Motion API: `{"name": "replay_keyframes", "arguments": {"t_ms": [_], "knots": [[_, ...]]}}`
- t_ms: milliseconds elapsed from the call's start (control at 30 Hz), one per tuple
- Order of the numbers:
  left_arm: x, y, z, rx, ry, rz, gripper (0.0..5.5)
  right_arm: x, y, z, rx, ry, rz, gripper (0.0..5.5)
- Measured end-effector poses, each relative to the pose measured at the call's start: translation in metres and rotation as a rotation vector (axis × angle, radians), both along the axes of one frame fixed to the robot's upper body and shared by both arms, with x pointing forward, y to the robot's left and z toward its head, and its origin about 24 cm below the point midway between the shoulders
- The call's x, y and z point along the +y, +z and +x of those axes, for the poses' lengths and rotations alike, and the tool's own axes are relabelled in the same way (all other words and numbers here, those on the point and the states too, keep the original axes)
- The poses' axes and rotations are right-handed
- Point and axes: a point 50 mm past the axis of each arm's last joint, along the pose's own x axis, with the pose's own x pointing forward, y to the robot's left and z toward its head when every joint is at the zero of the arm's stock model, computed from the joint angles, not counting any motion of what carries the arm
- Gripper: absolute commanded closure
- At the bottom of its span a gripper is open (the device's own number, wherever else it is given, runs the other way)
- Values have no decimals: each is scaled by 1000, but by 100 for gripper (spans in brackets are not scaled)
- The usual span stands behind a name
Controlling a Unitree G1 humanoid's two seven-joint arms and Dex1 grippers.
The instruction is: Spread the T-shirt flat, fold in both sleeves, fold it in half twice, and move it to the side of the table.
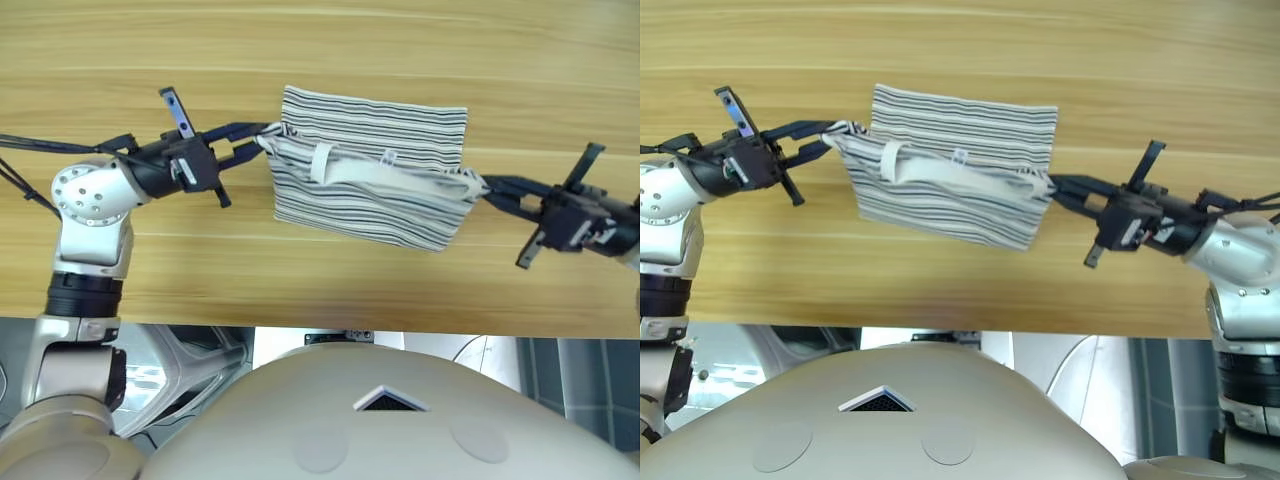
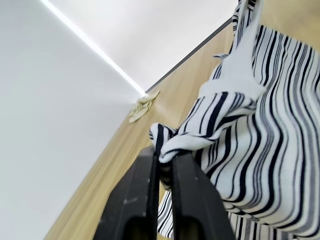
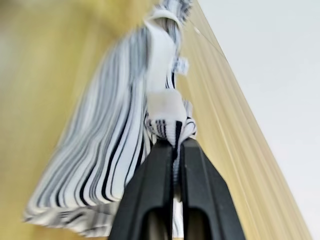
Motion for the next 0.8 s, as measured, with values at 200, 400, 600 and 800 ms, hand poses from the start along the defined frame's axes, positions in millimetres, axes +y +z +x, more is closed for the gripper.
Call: {"name": "replay_keyframes", "arguments": {"t_ms": [200,400,600,800], "knots": [[-13,-23,24,-2,48,59,512,-1,-14,29,-14,-132,-40,550],[-24,-43,45,0,105,96,512,-5,-34,50,-4,-231,-113,550],[-24,-58,63,-18,217,125,512,0,-46,67,9,-275,-105,550],[-31,-68,72,-44,275,151,512,10,-59,81,33,-279,-71,550]]}}
